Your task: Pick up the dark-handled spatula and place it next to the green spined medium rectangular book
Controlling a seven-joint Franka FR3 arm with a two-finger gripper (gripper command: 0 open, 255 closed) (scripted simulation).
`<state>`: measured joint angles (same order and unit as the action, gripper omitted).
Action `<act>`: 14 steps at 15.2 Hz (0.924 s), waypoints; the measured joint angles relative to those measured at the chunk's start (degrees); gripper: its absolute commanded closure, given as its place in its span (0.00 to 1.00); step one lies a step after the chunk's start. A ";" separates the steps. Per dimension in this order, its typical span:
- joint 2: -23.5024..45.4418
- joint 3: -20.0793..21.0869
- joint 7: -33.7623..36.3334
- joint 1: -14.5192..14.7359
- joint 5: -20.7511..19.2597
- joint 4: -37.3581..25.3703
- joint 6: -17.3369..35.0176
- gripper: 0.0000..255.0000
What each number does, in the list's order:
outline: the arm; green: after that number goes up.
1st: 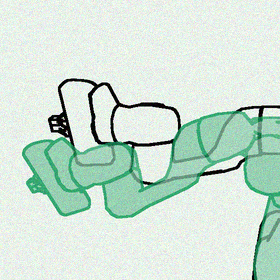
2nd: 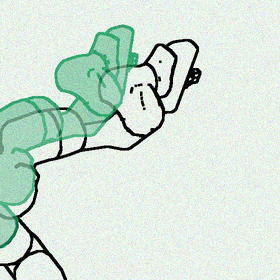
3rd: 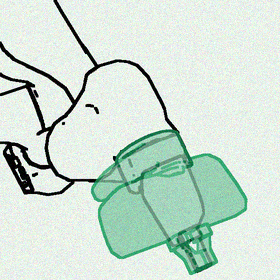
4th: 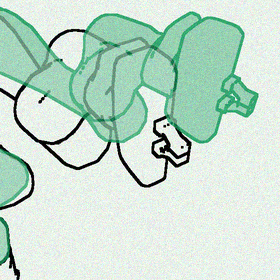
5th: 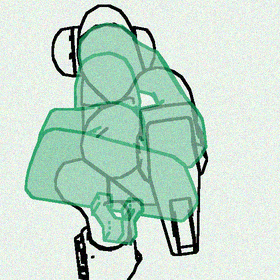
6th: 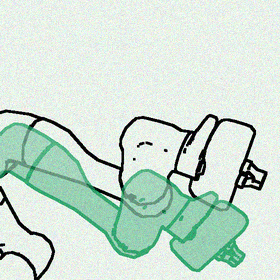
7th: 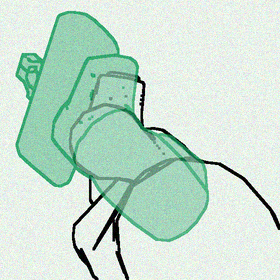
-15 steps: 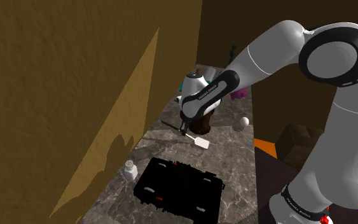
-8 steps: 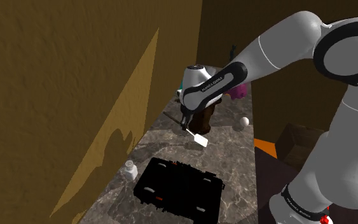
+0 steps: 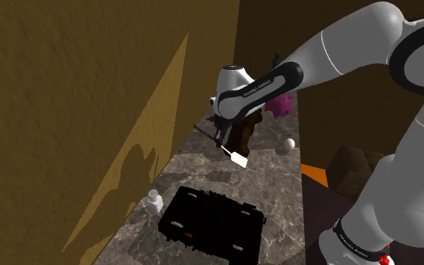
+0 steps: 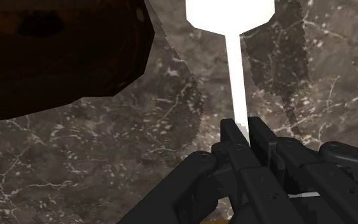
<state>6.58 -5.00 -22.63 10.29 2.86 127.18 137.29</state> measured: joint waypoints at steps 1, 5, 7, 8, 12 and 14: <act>0.31 -0.21 -0.57 -0.31 0.11 -0.80 -0.52 1.00; 4.60 -1.68 -5.15 -2.85 1.28 -6.76 -2.41 1.00; 6.95 -2.31 -7.80 -4.38 2.06 -10.02 -3.36 1.00; 8.12 -2.56 -8.78 -5.03 2.34 -11.95 -4.34 1.00; 14.15 -3.31 -13.09 -8.10 3.85 -20.94 -7.77 1.00; 16.81 -3.53 -14.89 -9.53 4.45 -24.79 -9.05 1.00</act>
<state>23.40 -8.54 -37.52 0.76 7.31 102.39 128.24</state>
